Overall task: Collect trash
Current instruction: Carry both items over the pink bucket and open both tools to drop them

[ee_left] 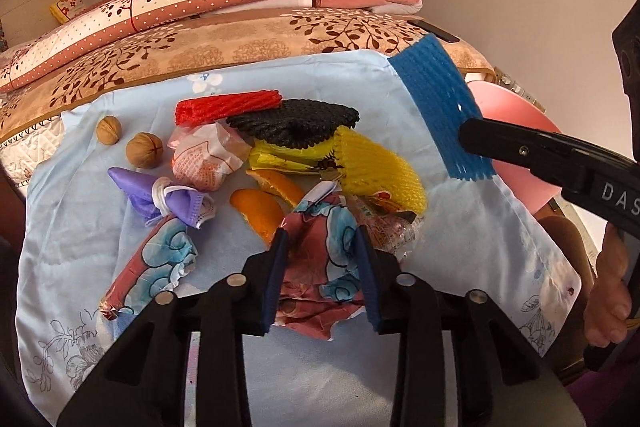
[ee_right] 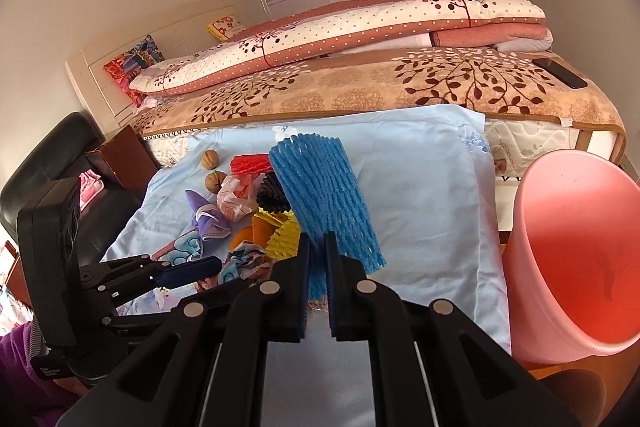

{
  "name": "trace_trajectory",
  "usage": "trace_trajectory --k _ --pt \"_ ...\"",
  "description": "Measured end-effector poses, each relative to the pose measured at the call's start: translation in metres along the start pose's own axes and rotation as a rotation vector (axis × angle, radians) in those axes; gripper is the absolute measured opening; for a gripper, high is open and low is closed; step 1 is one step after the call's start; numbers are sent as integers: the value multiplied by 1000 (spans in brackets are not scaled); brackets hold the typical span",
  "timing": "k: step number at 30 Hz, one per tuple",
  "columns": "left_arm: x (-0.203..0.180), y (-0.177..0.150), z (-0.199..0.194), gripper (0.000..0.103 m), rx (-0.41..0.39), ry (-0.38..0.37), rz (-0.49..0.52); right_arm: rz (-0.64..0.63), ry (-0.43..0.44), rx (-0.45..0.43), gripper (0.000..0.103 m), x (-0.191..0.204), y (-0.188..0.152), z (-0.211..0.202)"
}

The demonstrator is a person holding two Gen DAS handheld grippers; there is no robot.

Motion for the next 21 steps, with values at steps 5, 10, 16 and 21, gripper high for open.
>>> trace_trajectory --k 5,10,16,21 --pt "1 7 -18 17 -26 -13 -36 -1 6 -21 7 -4 -2 -9" --pt "-4 28 -42 17 -83 -27 -61 10 7 -49 7 -10 -2 -20" --pt "-33 57 -61 17 -147 -55 -28 50 -18 -97 7 -31 0 -40" --pt "-68 84 -61 17 -178 -97 12 114 -56 -126 7 -63 -2 -56"
Point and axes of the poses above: each gripper's, at about its wrist camera, not at the fingertips, and z roughly the way its jaws point, x to its left, y to its top, the point moved 8 cm from there along z, roughly the way its jaws point, and after that the axes turned 11 degrees about x, right-handed, at the moved point
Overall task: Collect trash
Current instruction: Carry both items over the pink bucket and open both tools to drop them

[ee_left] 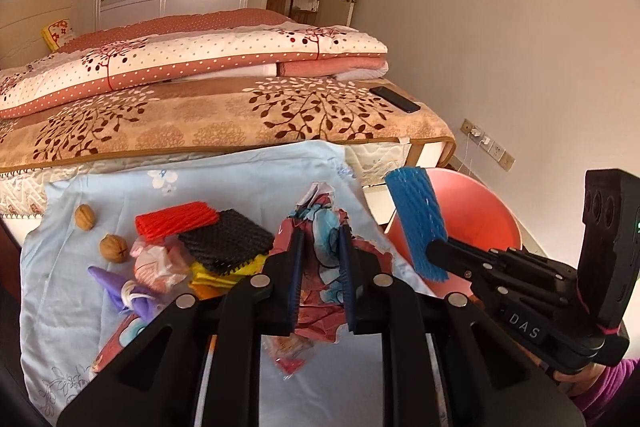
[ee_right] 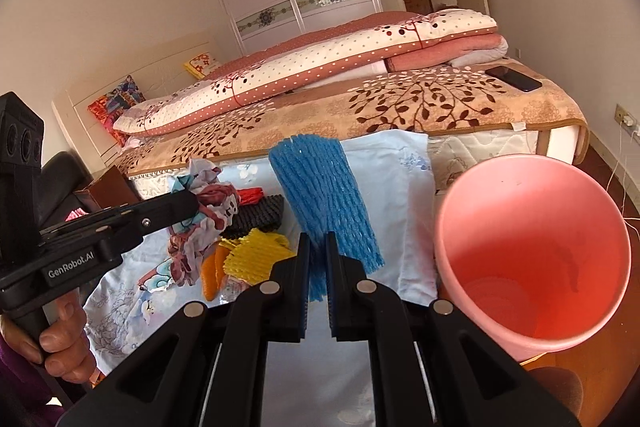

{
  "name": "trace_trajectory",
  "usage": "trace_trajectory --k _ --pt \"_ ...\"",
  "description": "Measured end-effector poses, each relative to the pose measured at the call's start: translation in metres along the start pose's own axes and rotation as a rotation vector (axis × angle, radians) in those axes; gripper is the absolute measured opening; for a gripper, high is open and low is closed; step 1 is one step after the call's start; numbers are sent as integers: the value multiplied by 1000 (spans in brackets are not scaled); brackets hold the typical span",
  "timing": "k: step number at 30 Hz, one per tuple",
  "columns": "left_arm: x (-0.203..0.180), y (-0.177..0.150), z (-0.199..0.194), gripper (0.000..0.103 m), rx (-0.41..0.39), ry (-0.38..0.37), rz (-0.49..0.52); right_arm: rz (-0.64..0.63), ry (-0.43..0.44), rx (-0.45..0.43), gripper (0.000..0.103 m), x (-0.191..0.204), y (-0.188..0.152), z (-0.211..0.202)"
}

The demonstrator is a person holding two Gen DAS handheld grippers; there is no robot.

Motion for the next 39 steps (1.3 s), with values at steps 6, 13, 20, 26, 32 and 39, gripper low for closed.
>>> trace_trajectory --k 6,13,20,26,32,39 --pt "-42 23 29 17 15 -61 35 74 -76 -23 7 -48 2 -13" --pt "-91 36 66 17 46 -130 88 153 -150 -19 7 -97 -3 -17" --pt "-133 35 99 17 92 -184 146 213 -211 -4 7 -131 -11 -19" --pt "-146 30 121 17 126 -193 169 252 -245 14 7 -149 -16 -15" --pt "-146 27 137 28 187 -225 140 277 -268 27 7 -157 -20 -12" --pt "-142 28 135 41 192 -262 109 291 -282 41 14 -161 -22 -9"
Point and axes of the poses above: each gripper's, at about its wrist camera, not at the fingertips, and z roughly the way its jaws point, x to its left, y to its top, the point moved 8 cm from there along z, roughly the way its jaws point, and after that the axes turned 11 degrees about x, right-handed, at the moved point
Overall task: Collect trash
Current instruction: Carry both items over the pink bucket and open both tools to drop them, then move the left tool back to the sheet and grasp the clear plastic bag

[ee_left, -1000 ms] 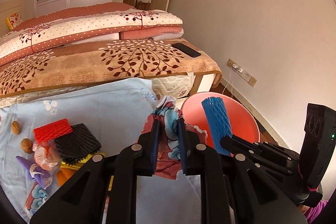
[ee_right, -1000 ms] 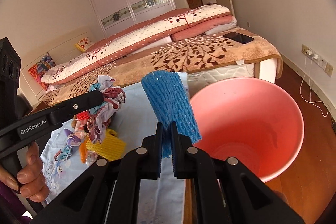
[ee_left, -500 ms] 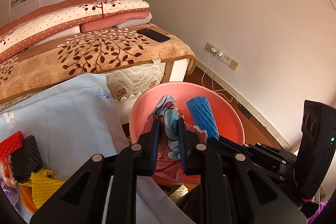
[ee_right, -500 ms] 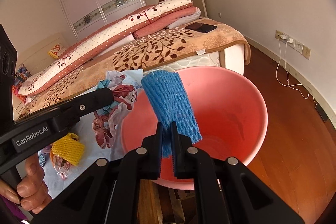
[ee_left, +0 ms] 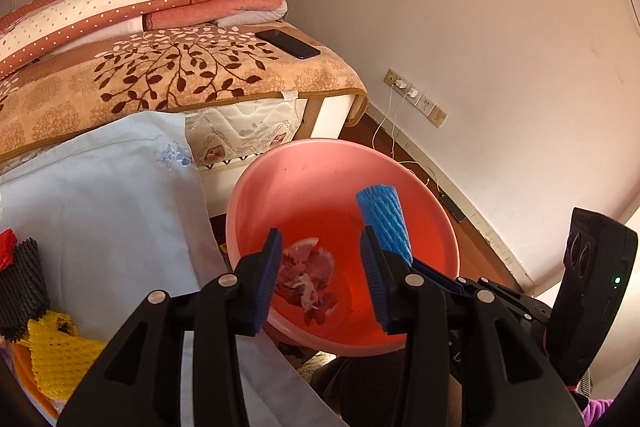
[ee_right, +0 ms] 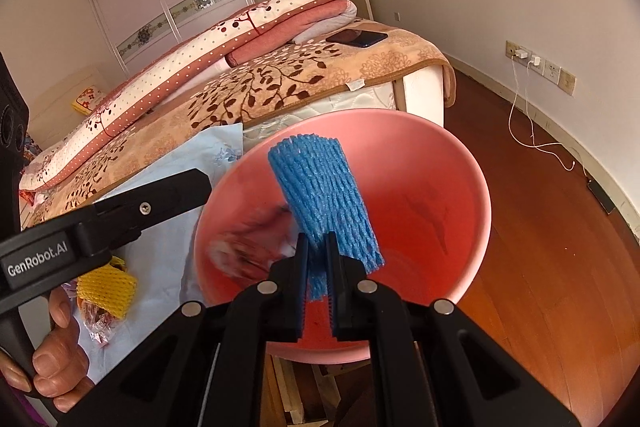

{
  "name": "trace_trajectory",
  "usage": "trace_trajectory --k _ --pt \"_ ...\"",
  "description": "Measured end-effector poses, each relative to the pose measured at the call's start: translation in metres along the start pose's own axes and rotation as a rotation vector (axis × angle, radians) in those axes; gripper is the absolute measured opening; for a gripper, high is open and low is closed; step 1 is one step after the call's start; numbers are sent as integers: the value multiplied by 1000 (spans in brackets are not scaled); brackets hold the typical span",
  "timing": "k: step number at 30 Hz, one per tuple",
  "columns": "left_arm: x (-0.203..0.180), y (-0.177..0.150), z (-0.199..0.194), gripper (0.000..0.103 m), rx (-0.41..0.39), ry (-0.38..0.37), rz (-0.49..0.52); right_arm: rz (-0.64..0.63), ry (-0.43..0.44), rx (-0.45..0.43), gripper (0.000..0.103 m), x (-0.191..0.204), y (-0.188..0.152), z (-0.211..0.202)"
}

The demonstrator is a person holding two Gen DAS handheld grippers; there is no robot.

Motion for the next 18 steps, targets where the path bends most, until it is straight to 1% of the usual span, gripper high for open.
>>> trace_trajectory --k 1,2,3,5,10,16,18 --pt "0 0 -1 41 -1 1 0 3 -2 1 16 0 0 0" --pt "0 0 -2 41 -4 2 -1 6 -1 2 23 0 0 0" --pt "1 1 -4 41 -8 4 -2 9 -2 0 31 -1 0 0" --pt "2 1 -8 41 -20 10 -2 11 -10 -9 38 -1 1 -2" --pt "7 0 -20 41 -46 28 -8 2 6 -12 39 6 1 -5" --pt "21 -4 -37 41 -91 110 -10 -30 44 -44 39 21 0 -16" --pt "26 -7 -44 41 -95 120 -14 -39 54 -48 39 27 -2 -18"
Point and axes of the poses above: each gripper's, at about its wrist camera, not at the fingertips, and z roughly the way its jaws point, x to its left, y to its top, the point moved 8 cm from there along z, roughly the way its jaws point, and after that the axes turned 11 degrees about x, right-handed, at the moved point
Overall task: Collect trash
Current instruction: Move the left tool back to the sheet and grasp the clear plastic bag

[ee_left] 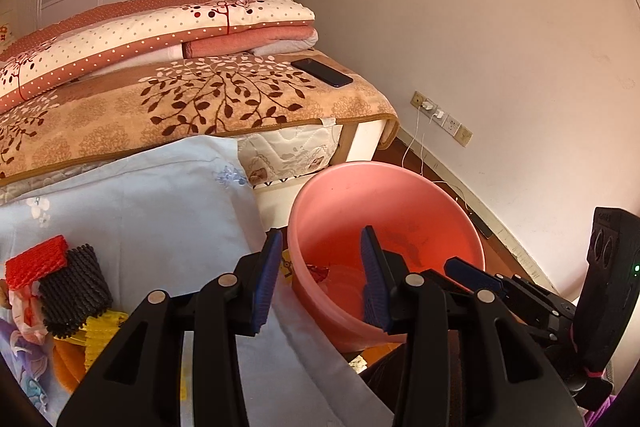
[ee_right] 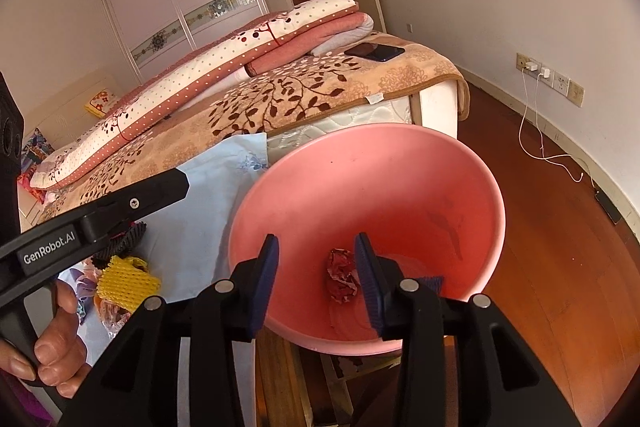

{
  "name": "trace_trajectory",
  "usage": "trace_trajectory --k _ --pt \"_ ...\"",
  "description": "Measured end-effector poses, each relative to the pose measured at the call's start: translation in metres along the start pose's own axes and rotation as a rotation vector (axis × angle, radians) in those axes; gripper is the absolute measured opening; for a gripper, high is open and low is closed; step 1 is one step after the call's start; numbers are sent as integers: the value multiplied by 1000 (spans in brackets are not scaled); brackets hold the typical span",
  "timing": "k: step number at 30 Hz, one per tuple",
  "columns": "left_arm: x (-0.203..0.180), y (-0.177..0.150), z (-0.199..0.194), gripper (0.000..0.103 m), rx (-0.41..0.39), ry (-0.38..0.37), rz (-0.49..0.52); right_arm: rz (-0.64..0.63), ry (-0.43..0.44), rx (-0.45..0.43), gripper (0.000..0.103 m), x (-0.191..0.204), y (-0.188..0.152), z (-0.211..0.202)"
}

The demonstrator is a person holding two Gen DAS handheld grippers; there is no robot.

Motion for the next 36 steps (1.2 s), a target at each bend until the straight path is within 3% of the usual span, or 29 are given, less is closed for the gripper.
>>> trace_trajectory --k 8,19,24,29,36 --pt "33 -12 -32 41 -30 40 -28 -47 32 8 39 26 -6 -3" --pt "121 -44 -84 41 -53 148 -159 -148 72 39 39 74 -18 2" --pt "144 -64 -95 41 -40 162 -190 -195 84 53 39 95 -24 6" --pt "147 -86 -91 41 5 134 -183 -238 95 72 39 112 -30 10" --pt "140 -119 -63 41 130 105 -146 -281 92 84 39 125 -36 13"
Point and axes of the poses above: each gripper's, at about its wrist camera, not at the fingertips, and z roughly the way its jaws point, x to its left, y to its top, the point moved 8 cm from there along z, roughly the way its jaws point, and after that the axes turned 11 degrees about x, right-handed, at the moved point
